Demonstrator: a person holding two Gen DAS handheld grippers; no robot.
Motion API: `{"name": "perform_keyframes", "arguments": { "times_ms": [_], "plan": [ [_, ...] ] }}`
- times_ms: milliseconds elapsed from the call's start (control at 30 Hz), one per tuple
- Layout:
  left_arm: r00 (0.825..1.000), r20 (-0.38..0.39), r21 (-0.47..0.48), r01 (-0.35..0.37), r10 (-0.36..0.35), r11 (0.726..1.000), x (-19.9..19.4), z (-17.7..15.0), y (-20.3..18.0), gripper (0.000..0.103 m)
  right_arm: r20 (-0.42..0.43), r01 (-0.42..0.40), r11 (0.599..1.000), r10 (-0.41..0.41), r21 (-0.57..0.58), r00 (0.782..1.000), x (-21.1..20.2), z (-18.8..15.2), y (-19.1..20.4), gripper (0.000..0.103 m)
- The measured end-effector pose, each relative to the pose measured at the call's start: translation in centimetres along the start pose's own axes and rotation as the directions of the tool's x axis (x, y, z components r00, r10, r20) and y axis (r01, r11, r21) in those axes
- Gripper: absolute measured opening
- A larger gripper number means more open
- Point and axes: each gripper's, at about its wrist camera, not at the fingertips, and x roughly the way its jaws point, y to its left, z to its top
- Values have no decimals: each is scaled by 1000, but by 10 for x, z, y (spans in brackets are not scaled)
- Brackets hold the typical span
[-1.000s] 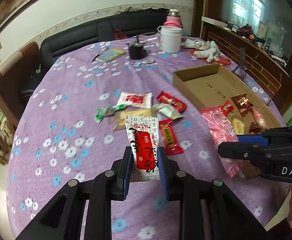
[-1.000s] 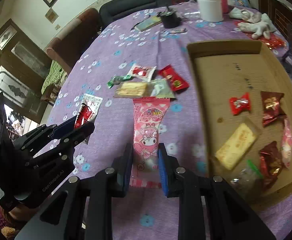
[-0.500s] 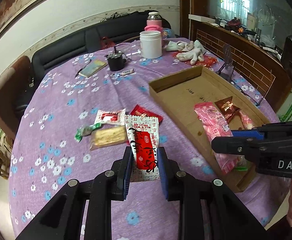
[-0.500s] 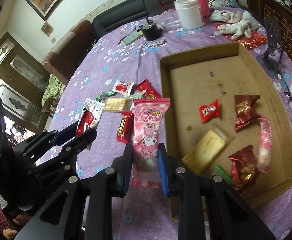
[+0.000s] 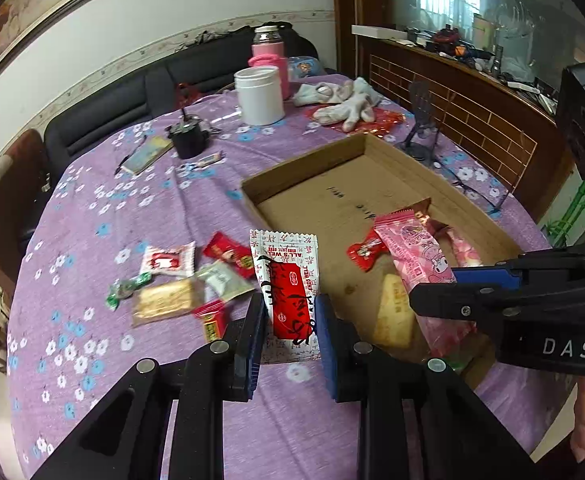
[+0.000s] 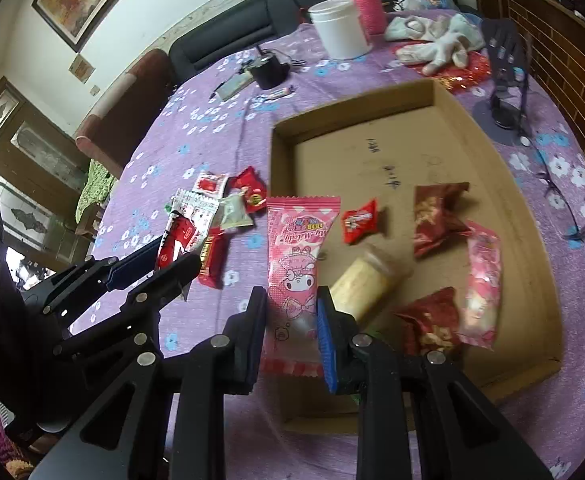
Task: Organize snacks
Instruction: 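Open the right tool to drop the pink packet while the left tool drops the white packet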
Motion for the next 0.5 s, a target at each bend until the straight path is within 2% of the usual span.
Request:
{"name": "perform_keyframes", "arguments": {
  "times_ms": [500],
  "plan": [
    [991,-96,39,102,-97,994,48,9,-53,25,-30,125,989,-123,79,992,-1,0,-53,23]
  ]
}}
